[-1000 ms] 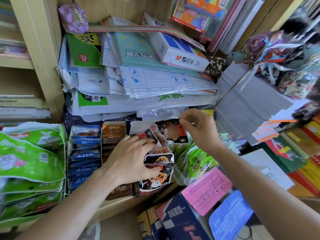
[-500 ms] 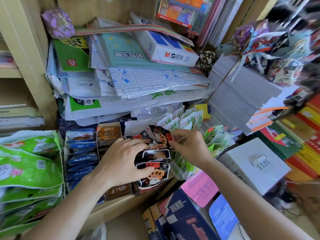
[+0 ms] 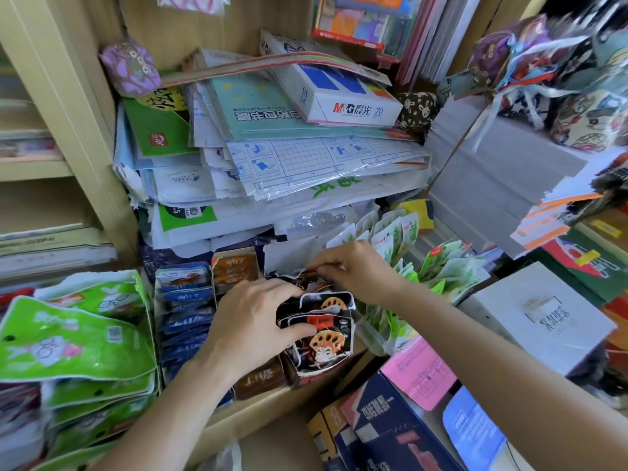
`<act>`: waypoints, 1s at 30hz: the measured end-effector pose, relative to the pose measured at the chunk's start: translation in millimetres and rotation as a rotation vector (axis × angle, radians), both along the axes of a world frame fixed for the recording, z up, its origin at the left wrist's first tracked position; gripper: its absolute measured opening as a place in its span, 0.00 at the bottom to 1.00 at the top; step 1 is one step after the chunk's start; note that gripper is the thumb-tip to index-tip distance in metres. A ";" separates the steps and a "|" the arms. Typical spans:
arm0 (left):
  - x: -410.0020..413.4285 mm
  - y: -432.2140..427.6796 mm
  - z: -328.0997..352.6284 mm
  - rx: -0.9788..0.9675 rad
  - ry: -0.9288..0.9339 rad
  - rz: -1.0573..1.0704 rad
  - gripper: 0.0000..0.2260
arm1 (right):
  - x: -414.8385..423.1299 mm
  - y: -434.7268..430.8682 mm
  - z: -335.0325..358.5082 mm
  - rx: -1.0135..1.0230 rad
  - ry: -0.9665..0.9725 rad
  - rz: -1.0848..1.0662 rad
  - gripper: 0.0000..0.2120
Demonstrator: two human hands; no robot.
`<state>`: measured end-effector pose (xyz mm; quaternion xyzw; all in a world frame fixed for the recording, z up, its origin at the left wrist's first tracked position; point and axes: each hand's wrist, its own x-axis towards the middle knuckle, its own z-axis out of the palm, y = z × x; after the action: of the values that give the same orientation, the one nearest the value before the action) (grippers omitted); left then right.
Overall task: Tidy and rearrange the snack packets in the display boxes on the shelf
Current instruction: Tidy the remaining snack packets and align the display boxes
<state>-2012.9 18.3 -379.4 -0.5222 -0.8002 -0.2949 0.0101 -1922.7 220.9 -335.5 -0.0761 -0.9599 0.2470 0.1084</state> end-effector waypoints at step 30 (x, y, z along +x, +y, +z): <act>-46.1 41.4 0.6 0.167 0.121 0.333 0.15 | 91.8 -47.4 -61.6 -0.387 0.081 -0.134 0.22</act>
<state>-2059.1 59.6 -378.8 -0.3967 -0.8462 -0.3225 0.1501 -1830.9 173.4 -397.1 -0.1490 -0.8823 0.4218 0.1466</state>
